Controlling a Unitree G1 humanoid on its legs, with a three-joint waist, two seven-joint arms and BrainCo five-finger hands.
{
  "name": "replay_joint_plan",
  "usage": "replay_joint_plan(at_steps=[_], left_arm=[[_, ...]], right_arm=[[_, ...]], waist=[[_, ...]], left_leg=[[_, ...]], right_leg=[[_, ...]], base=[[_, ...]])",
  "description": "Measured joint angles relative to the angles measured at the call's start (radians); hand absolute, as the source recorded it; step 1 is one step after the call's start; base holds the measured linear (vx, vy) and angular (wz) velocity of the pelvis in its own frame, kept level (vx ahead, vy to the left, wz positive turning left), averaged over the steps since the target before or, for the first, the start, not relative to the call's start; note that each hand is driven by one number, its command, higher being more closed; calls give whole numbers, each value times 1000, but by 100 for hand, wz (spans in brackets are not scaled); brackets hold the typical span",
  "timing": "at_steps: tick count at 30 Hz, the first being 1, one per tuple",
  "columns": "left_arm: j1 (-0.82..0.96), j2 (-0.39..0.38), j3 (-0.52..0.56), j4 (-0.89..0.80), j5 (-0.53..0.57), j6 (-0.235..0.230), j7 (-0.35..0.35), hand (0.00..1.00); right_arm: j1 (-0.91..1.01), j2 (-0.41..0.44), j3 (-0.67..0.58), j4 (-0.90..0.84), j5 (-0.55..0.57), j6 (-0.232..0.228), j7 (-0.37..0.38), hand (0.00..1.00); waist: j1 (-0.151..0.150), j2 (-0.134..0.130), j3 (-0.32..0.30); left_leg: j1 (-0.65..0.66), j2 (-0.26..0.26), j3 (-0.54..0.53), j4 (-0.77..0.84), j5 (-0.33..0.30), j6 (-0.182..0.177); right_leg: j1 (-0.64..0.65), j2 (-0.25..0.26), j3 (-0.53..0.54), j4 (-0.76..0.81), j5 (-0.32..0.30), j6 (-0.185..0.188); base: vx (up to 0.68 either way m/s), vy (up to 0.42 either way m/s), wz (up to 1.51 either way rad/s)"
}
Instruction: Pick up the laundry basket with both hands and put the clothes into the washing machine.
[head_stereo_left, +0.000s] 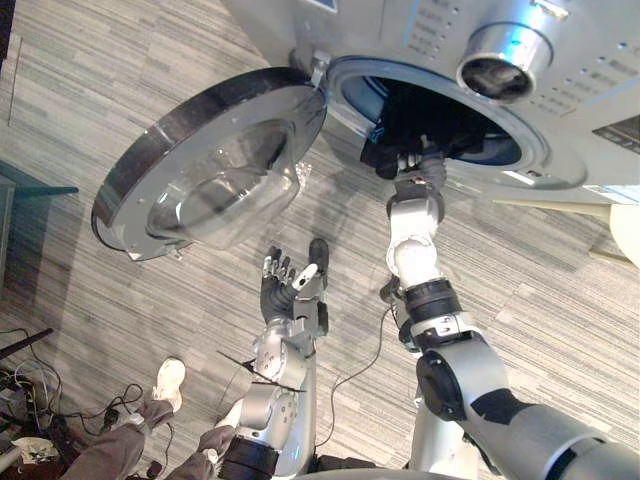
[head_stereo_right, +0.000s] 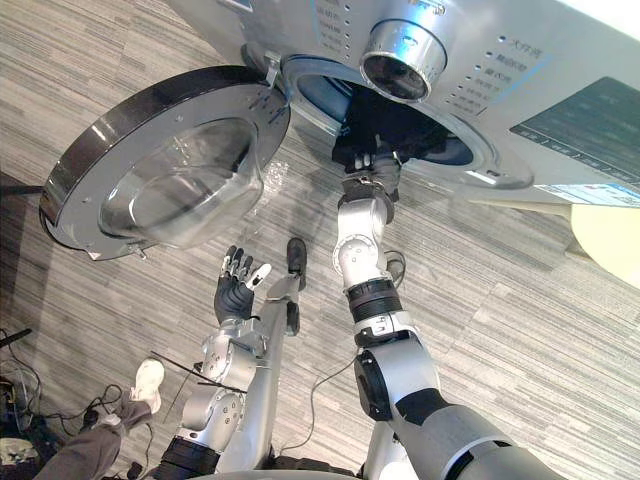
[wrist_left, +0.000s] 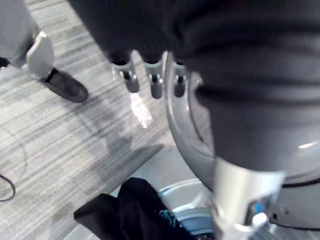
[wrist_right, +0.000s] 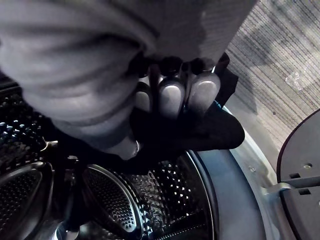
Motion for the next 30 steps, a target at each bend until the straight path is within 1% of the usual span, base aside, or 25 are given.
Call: replay_joint_plan(at_steps=[2, 3, 5, 7, 9, 10, 11, 12, 13, 14, 16, 17, 18, 19, 20, 21, 22, 23, 24, 26, 27, 28, 29, 30], left_arm=[[0, 0, 5, 0, 7, 0, -1, 0], [0, 0, 12, -1, 10, 0, -1, 0], [0, 0, 16, -6, 12, 0, -1, 0], [4, 0, 20, -23, 12, 0, 0, 0], [16, 0, 16, -79, 11, -5, -1, 0], [15, 0, 14, -87, 11, -8, -2, 0], [15, 0, 7, -104, 11, -12, -3, 0], [15, 0, -1, -113, 10, -14, -3, 0], [16, 0, -18, -122, 10, -18, -3, 0], [16, 0, -27, -123, 9, -20, -4, 0], [23, 2, -55, -123, 8, -25, -15, 0], [24, 2, -60, -124, 7, -25, -22, 0], [31, 2, -64, -127, 2, -25, -25, 0], [40, 2, -66, -142, -1, -25, -25, 0], [46, 2, -66, -150, -2, -28, -25, 0], [58, 2, -67, -166, -9, -35, -25, 0], [61, 2, -67, -173, -11, -37, -24, 0], [63, 2, -68, -189, -15, -38, -24, 0], [62, 2, -68, -187, -16, -40, -23, 0], [63, 2, -68, -184, -17, -40, -21, 0], [63, 2, -68, -184, -17, -45, -21, 0], [63, 2, -68, -183, -17, -46, -21, 0], [63, 2, -69, -184, -16, -47, -20, 0], [63, 2, -71, -189, -16, -50, -20, 0]], right_arm=[[-4, -1, -7, 2, 0, 3, 0, 100], [-27, -2, -39, 25, 1, 7, 0, 100], [-100, -32, -122, 79, 16, 6, -2, 100], [-176, -96, -190, 126, 49, 6, -3, 100], [-271, -221, -258, 172, 123, 6, -4, 100], [-291, -255, -265, 185, 133, 6, -5, 100], [-310, -309, -254, 223, 134, 8, -3, 100], [-312, -328, -237, 228, 142, 13, -8, 100], [-335, -369, -224, 258, 143, 39, -17, 100], [-355, -396, -209, 277, 148, 52, -22, 100], [-401, -500, -76, 302, 167, 76, -22, 100], [-416, -528, -44, 303, 176, 81, -21, 100], [-456, -575, 28, 324, 191, 86, -9, 100], [-490, -614, 100, 337, 203, 86, -1, 100], [-501, -632, 137, 337, 211, 85, 1, 100], [-525, -668, 217, 340, 225, 85, 5, 100], [-540, -683, 253, 343, 232, 84, 6, 100], [-574, -708, 314, 343, 246, 77, 13, 100], [-596, -721, 350, 341, 251, 59, 19, 100], [-617, -724, 377, 340, 255, 22, 18, 100], [-627, -727, 416, 338, 269, -11, 16, 0], [-631, -728, 433, 338, 272, -27, 13, 0], [-633, -729, 454, 337, 270, -59, 5, 0], [-633, -729, 466, 338, 270, -88, -7, 0]], waist=[[1, -3, -2], [1, -6, -3], [2, -6, -3], [3, -6, -3], [6, -7, -3], [7, -7, -3], [13, -7, -3], [21, -7, -3], [30, -6, -3], [33, -6, -3], [32, -4, -2], [34, -3, -1], [34, 2, 2], [34, 10, 17], [34, 15, 21], [33, 23, 30], [33, 25, 38], [30, 25, 57], [26, 22, 62], [26, 21, 63], [24, 19, 64], [21, 19, 64], [13, 17, 65], [8, 12, 68]], left_leg=[[0, -3, -2, -1, -2, 1], [0, -5, -3, -3, -3, 2], [-1, -10, -5, -3, -4, 2], [-4, -17, -12, -3, -4, 3], [-21, -22, -22, -1, -3, 3], [-25, -23, -25, 0, -3, 3], [-35, -24, -29, 2, -3, 3], [-44, -24, -30, 5, -3, 3], [-61, -22, -32, 13, -3, 3], [-71, -22, -34, 15, -3, 4], [-116, -21, -46, 24, 4, 8], [-125, -21, -47, 26, 6, 9], [-142, -20, -47, 28, 12, 13], [-145, -20, -46, 29, 16, 16], [-148, -19, -46, 29, 18, 17], [-154, -15, -44, 31, 19, 18], [-156, -12, -43, 32, 20, 18], [-159, -7, -39, 32, 21, 16], [-169, 0, -32, 32, 25, 10], [-179, 10, -21, 32, 29, 5], [-184, 16, -16, 34, 29, 4], [-186, 17, -16, 34, 30, 4], [-188, 14, -18, 34, 38, 16], [-188, 13, -19, 34, 38, 16]], right_leg=[[0, -4, -1, 3, -2, 2], [0, -6, -2, 3, -3, 5], [0, -13, -7, 10, -9, 12], [0, -22, -12, 17, -12, 18], [-3, -26, -27, 11, -8, 12], [-5, -26, -30, 9, -6, 8], [-11, -26, -33, 6, -4, 5], [-18, -25, -34, 4, -1, 0], [-30, -21, -36, -2, 4, -2], [-38, -20, -36, -4, 7, -3], [-67, -18, -52, -8, 17, -13], [-74, -18, -54, -9, 20, -13], [-87, -17, -56, -12, 27, -15], [-88, -15, -55, -19, 37, -20], [-88, -13, -56, -25, 41, -20], [-90, -8, -56, -35, 48, -18], [-90, -4, -56, -40, 49, -14], [-91, 1, -56, -46, 50, -12], [-101, 3, -58, -52, 53, -11], [-111, 10, -58, -55, 62, -11], [-113, 16, -58, -63, 74, -21], [-114, 17, -58, -63, 76, -25], [-115, 17, -60, -64, 83, -30], [-115, 17, -60, -65, 86, -34]], base=[[48, 0, 6], [55, -10, 9], [42, -10, 10], [33, -2, 14], [35, 6, 14], [45, 6, 11], [35, 1, 6], [50, -10, 0], [32, -10, -4], [30, -17, -2], [11, -13, 6], [4, -10, 4], [0, 0, 0], [-8, -8, -5], [-15, -6, -10], [-15, -7, -10], [-22, -15, -12], [-25, -26, -8], [-25, -30, -6], [-6, -42, -8], [12, -44, -10], [26, -36, -3], [33, -22, 3], [35, -20, 3]])
